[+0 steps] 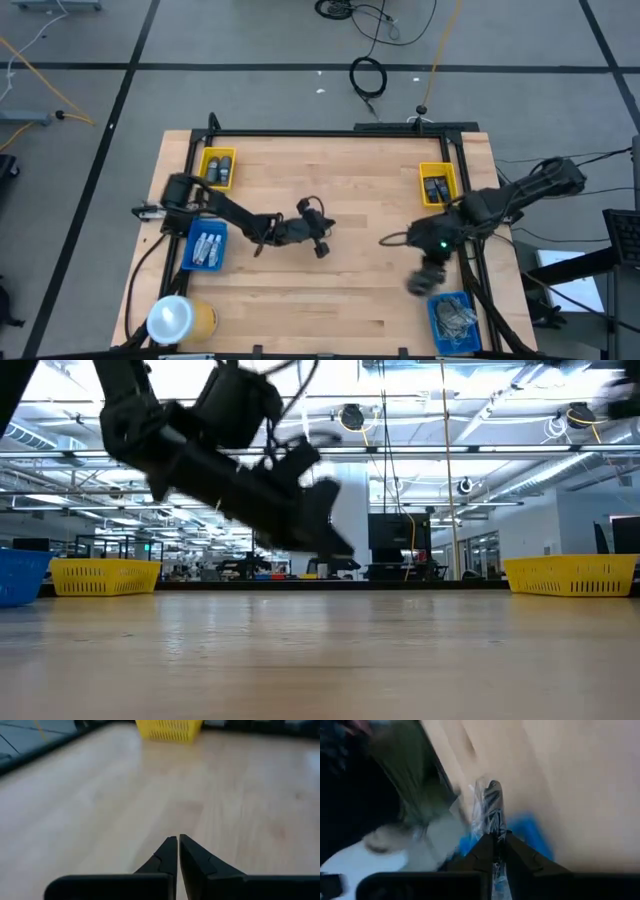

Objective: Pick & Place Travel size toiletries
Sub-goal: Put the black hairbrush into the right blue basket

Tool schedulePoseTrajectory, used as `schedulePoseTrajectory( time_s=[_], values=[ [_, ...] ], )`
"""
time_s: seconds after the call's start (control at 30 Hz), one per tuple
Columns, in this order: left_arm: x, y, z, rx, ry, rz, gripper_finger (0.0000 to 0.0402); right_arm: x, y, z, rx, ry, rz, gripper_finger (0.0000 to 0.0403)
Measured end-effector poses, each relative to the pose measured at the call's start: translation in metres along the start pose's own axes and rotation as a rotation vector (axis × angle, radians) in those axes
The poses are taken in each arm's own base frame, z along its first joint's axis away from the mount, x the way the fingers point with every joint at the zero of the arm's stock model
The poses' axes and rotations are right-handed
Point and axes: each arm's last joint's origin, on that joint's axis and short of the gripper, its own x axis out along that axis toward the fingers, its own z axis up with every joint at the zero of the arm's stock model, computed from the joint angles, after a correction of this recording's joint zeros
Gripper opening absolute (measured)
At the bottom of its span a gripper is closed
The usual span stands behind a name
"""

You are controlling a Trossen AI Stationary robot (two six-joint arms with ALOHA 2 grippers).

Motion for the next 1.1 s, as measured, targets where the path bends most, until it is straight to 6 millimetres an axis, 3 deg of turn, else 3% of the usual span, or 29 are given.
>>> schedulePoseTrajectory(
  time_s=[0.1, 0.2, 0.33, 0.5, 0.63, 0.93, 1.1],
  values=[
    [0.007, -0.006, -0.021, 0.021, 0.023, -0.01, 0.0021, 0.004, -0.003, -0.016, 0.229, 0.182, -0.011, 0.0019],
    [0.01, -0.007, -0.028, 0.028, 0.01, -0.009, 0.0021, 0.017, -0.002, -0.027, 0.351, 0.306, -0.007, 0.0021],
    [0.012, -0.005, -0.028, 0.024, 0.007, -0.003, 0.0021, 0.043, -0.004, -0.029, 0.411, 0.348, 0.079, 0.0023],
    [0.012, -0.007, -0.028, 0.02, 0.009, -0.029, 0.0021, 0.086, -0.023, -0.04, 0.484, 0.553, 0.146, 0.0026],
    [0.012, -0.006, -0.027, 0.011, 0.008, -0.034, 0.0021, 0.108, -0.043, -0.043, 0.497, 0.575, 0.206, 0.0036],
    [0.012, -0.006, -0.027, 0.008, 0.004, -0.034, 0.0021, 0.128, -0.084, -0.046, 0.58, 0.587, 0.227, 0.0112],
    [0.012, -0.006, -0.027, 0.007, 0.002, -0.035, 0.0021, 0.118, -0.083, -0.041, 0.569, 0.691, 0.324, 0.0161]
  ],
)
